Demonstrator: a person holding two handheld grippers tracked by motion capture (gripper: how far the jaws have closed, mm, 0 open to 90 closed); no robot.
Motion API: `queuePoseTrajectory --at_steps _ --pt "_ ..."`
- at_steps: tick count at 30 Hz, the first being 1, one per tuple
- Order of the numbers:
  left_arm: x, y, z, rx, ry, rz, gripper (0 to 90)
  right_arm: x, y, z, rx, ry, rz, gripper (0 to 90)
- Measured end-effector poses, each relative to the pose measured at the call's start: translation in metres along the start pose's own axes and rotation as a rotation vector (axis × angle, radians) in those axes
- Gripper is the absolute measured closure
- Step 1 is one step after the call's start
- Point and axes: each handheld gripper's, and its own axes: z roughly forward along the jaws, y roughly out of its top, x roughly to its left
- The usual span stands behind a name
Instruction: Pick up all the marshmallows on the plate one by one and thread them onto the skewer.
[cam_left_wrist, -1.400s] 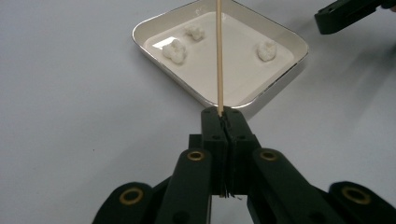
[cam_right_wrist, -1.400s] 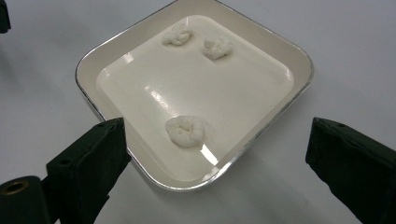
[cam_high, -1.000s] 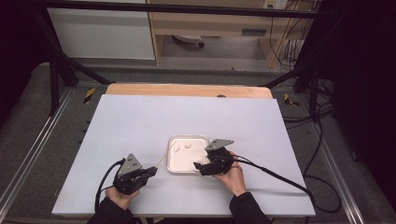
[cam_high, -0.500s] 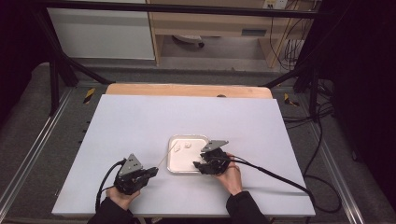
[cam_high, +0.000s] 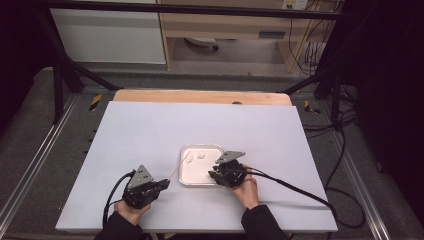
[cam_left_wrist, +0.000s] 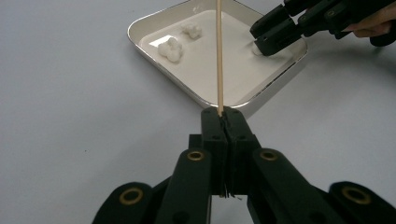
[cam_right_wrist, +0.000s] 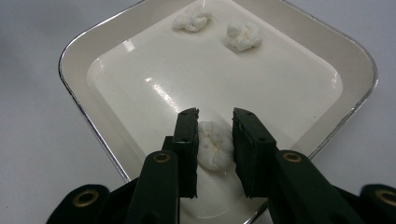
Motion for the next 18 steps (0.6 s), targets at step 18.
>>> queuePoseTrajectory --at_steps 18 --pt "-0.009 0.002 0.002 -0.033 -0.03 0.005 88.0 -0.007 0.02 -0.039 -0.119 0.107 0.086 75.9"
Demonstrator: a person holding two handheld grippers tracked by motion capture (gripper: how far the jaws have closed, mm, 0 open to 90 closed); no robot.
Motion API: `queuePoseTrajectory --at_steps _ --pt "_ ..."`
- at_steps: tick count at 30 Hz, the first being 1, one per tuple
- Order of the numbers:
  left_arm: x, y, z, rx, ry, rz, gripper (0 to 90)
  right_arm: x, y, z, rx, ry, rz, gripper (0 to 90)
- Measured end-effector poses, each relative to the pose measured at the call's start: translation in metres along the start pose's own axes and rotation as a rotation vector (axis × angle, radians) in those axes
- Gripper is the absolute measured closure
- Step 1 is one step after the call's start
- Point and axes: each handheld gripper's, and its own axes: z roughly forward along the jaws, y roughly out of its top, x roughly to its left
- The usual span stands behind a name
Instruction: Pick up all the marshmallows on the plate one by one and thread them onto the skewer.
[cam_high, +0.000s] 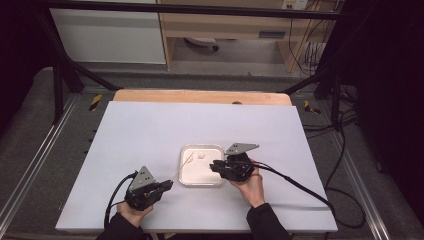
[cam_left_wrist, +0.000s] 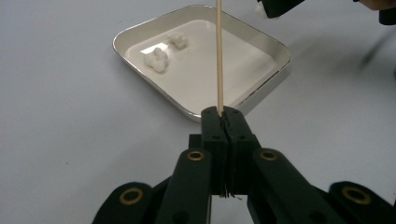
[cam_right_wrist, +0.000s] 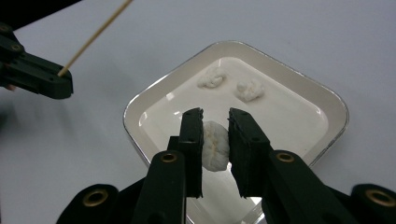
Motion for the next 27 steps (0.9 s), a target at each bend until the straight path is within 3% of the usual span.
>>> queuePoseTrajectory --at_steps 21,27 --pt "-0.021 0.001 0.008 -0.032 -0.062 0.058 88.0 -0.005 0.023 -0.034 -0.204 0.14 0.11 78.3" --pt "-0.024 0.001 0.01 -0.038 -0.07 0.071 88.0 -0.007 0.027 -0.04 -0.238 0.18 0.13 78.2"
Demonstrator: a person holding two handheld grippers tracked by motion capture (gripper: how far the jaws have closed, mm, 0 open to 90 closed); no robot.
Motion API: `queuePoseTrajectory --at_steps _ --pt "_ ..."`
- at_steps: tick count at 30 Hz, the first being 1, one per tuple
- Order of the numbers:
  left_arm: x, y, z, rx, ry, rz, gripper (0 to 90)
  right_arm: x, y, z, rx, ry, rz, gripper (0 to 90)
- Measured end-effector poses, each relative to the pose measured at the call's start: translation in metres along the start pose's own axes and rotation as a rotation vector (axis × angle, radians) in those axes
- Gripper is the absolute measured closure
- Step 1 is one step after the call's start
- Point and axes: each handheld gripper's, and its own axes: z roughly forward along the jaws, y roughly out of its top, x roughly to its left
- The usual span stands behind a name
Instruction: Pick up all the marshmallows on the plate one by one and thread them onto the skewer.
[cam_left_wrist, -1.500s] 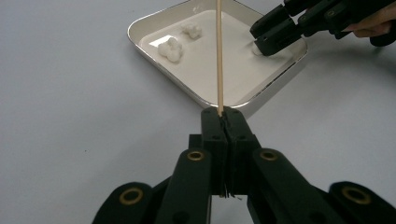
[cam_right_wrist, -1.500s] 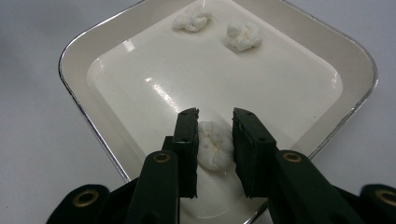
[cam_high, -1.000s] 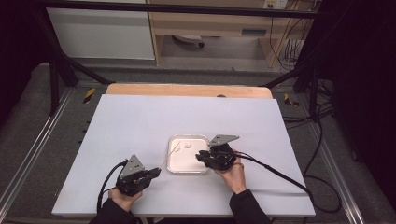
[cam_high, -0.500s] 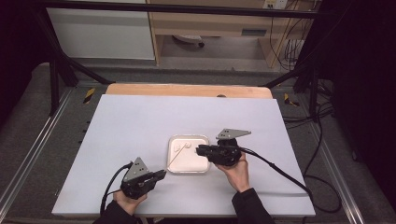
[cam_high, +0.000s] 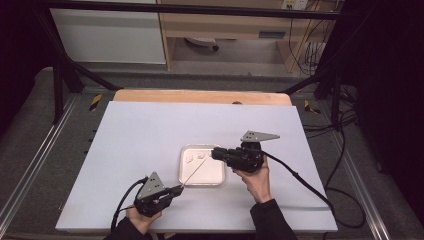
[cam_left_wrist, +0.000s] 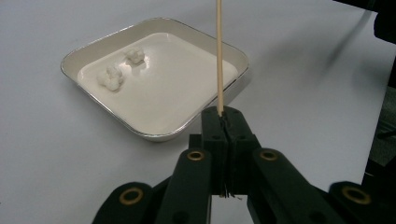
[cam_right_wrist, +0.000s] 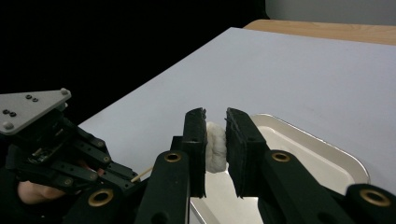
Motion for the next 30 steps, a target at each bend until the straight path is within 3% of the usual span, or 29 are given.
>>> queuePoseTrajectory --at_steps 9,30 --pt "-0.0033 0.0002 0.0007 -0.019 -0.004 0.007 88.0 0.0 0.001 0.0013 -0.026 0.058 0.034 78.5" --pt "-0.0051 -0.0007 0.0013 -0.019 0.007 0.013 88.1 0.0011 -0.0042 0.0085 -0.019 0.11 0.064 79.8"
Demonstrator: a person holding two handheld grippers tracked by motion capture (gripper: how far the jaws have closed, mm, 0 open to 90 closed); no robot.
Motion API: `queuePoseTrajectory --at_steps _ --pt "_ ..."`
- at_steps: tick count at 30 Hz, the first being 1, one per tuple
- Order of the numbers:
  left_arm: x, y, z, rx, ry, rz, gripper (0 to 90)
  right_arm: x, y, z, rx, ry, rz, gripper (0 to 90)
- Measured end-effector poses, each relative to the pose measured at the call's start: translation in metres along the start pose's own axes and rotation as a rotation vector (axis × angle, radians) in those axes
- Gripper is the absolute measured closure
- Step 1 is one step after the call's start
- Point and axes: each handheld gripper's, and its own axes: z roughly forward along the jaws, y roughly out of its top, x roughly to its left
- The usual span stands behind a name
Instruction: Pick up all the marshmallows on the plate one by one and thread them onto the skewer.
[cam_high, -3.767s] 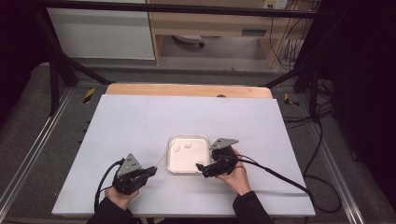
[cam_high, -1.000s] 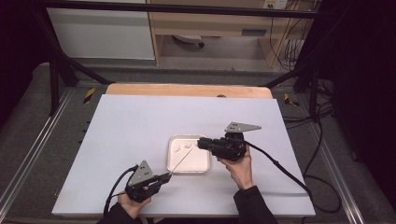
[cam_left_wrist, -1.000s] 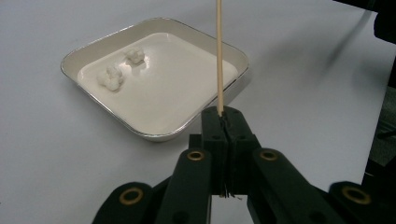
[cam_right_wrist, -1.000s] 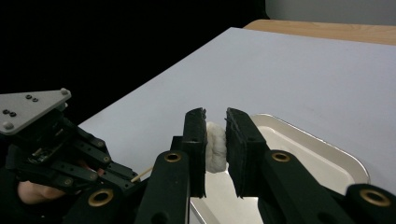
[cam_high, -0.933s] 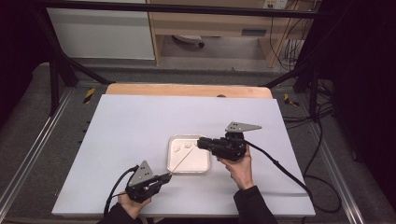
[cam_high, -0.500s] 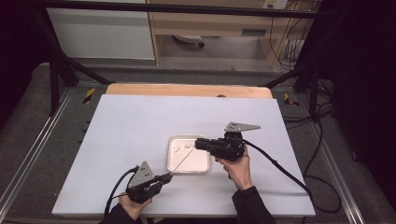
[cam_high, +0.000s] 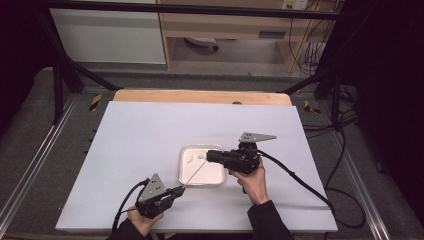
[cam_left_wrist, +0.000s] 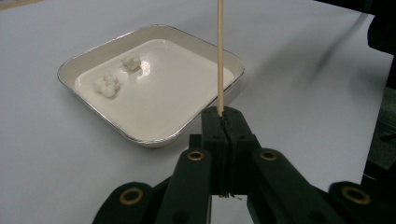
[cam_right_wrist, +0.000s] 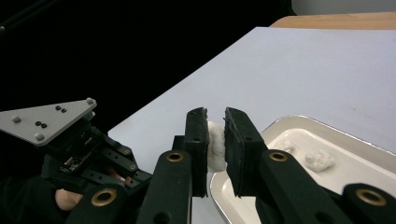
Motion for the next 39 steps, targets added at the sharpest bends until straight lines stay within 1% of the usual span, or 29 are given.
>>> queuePoseTrajectory --at_steps 5,8,10,14,24,33,39 --pt "-0.001 -0.001 0.001 0.004 0.005 -0.009 88.2 0.002 -0.003 0.003 -0.009 0.007 0.004 80.8" --pt "-0.001 -0.002 0.001 -0.002 0.007 -0.012 88.2 0.004 -0.005 0.004 -0.018 0.009 0.003 81.5" --pt "-0.002 -0.002 0.001 -0.011 0.006 -0.022 88.3 0.004 -0.005 0.004 -0.027 0.013 0.004 81.8" --pt "-0.003 -0.002 0.002 -0.011 0.013 -0.026 88.3 0.006 -0.007 0.005 -0.041 0.019 0.008 82.0" --pt "-0.005 -0.003 0.004 -0.002 0.026 -0.016 88.5 0.008 -0.013 0.01 -0.043 0.038 0.009 81.9" --pt "-0.005 -0.003 0.005 0.012 0.025 -0.013 88.5 0.01 -0.017 0.013 -0.048 0.053 0.007 82.0" --pt "-0.006 -0.003 0.004 0.006 0.031 -0.011 88.5 0.012 -0.019 0.014 -0.051 0.059 0.003 82.1"
